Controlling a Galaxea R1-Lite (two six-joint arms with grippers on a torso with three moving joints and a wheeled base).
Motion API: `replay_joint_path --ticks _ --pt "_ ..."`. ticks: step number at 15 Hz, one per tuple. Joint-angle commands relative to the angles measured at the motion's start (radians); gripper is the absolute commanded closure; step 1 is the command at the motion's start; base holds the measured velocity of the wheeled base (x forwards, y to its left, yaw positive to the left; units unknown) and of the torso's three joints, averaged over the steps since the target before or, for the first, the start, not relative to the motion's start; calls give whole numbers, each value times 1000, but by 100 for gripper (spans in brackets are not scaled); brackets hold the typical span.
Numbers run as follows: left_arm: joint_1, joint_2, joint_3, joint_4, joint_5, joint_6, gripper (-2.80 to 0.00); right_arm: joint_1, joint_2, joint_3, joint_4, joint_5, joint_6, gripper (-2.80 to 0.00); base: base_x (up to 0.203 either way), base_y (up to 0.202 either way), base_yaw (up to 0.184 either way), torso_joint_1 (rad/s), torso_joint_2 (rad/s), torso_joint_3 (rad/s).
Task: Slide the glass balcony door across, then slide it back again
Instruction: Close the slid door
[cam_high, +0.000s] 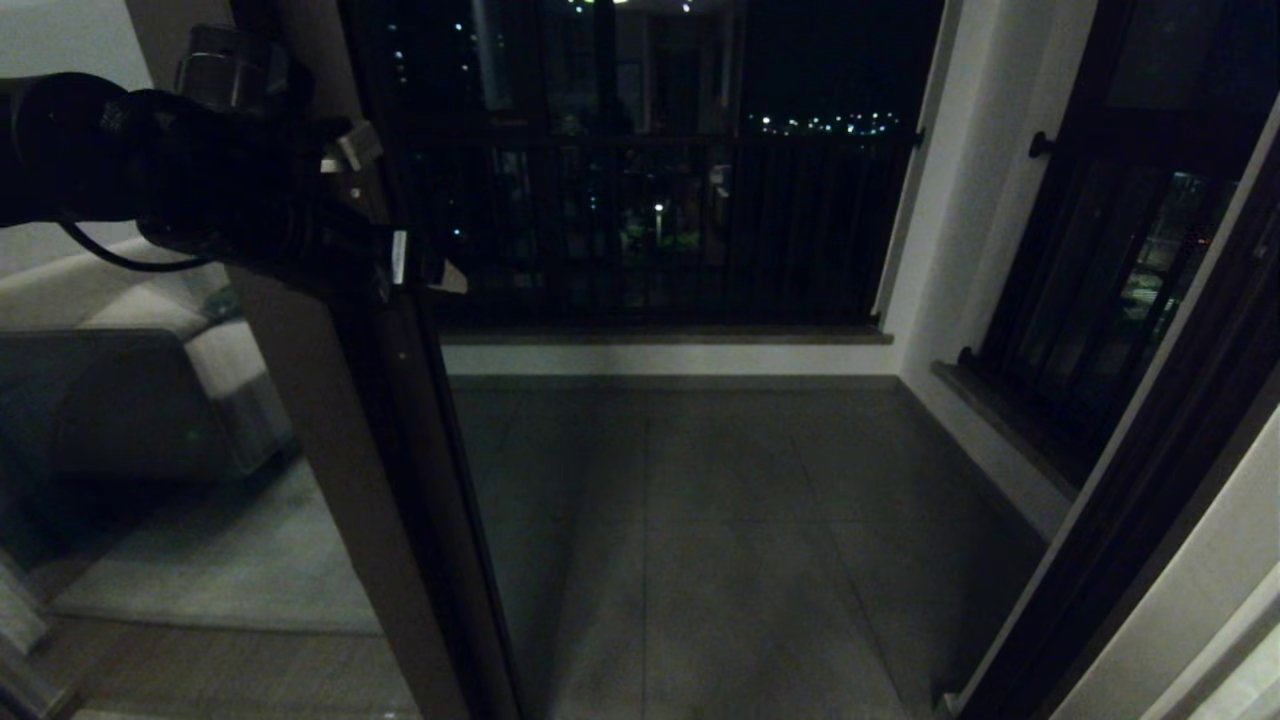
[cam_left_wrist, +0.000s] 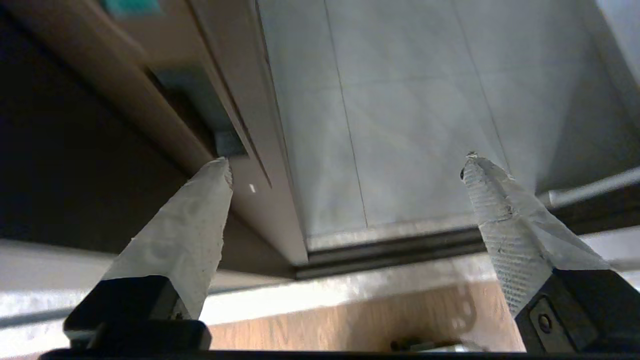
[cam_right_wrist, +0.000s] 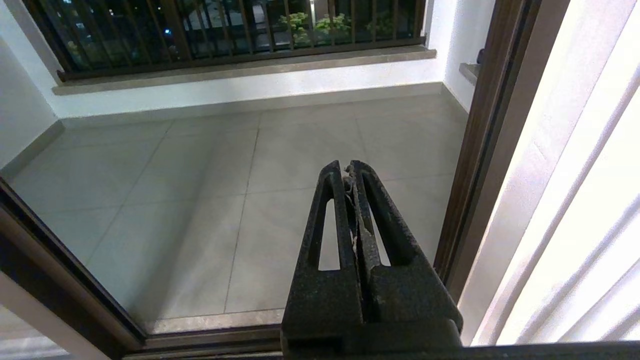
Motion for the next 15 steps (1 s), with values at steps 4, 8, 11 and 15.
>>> replay_joint_path --ticks 4,8,11,15 --pt "0 16 -2 -20 4 5 -280 0 1 0 0 0 1 0 0 0 0 0 0 0" --pt "0 32 -12 -23 6 12 -280 0 1 0 0 0 1 0 0 0 0 0 0 0" --pt "1 52 -38 -23 7 12 -280 0 1 0 0 0 1 0 0 0 0 0 0 0" --pt "0 73 -52 -23 13 12 -280 0 1 0 0 0 1 0 0 0 0 0 0 0"
